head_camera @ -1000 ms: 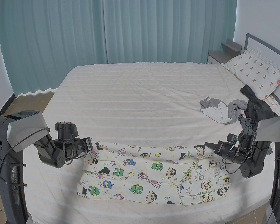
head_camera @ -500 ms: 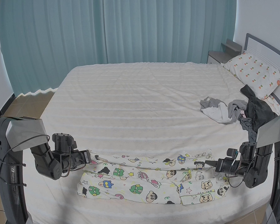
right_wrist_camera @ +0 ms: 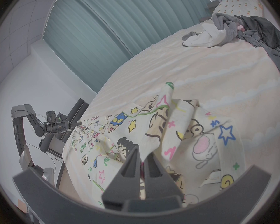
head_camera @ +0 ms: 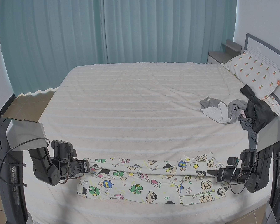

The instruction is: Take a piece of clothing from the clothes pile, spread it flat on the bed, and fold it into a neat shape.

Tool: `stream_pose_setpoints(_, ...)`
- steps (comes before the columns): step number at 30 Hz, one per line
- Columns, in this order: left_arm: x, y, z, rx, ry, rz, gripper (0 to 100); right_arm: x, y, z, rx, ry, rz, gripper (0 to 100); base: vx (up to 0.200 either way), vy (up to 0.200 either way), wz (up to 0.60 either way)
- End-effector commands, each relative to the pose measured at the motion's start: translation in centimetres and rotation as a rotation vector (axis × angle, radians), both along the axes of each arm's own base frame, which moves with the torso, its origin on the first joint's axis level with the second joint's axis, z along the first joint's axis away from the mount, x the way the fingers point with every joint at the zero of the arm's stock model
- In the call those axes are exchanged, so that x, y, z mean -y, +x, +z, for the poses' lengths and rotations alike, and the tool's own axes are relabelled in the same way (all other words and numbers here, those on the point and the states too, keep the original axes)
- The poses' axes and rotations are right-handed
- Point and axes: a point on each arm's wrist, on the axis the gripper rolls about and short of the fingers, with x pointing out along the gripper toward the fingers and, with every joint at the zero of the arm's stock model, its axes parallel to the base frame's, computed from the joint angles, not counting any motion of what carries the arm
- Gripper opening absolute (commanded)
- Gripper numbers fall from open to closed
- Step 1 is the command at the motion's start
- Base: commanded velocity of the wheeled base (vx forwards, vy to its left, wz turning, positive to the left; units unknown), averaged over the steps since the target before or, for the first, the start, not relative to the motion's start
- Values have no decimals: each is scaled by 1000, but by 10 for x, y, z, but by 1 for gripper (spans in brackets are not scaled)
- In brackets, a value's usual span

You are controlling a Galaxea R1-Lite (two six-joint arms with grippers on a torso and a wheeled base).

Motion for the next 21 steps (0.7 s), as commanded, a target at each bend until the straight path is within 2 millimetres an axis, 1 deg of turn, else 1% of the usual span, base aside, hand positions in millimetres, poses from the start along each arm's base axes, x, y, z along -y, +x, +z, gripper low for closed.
stream_pose_setpoints(1,0,-5,-4,-24,7,-7,0,3,-2,-3,-14,0,-11,0,0,0,0)
stream_pose_setpoints(7,0,-10,-6,-40,8,-30,0,6,-4,-6,-27,-3,-22,0,0,0,0)
stream_pose_setpoints(12,1,-15,-7,-41,-3,-46,0,7,-7,-12,-41,-23,-12,0,0,0,0)
stream_pose_setpoints(15,0,-16,-6,-17,-5,-47,0,8,-7,-13,-40,-31,-9,0,0,0,0)
stream_pose_setpoints(21,0,-21,-9,-29,-4,-47,0,7,-10,-14,-43,-46,1,0,0,0,0)
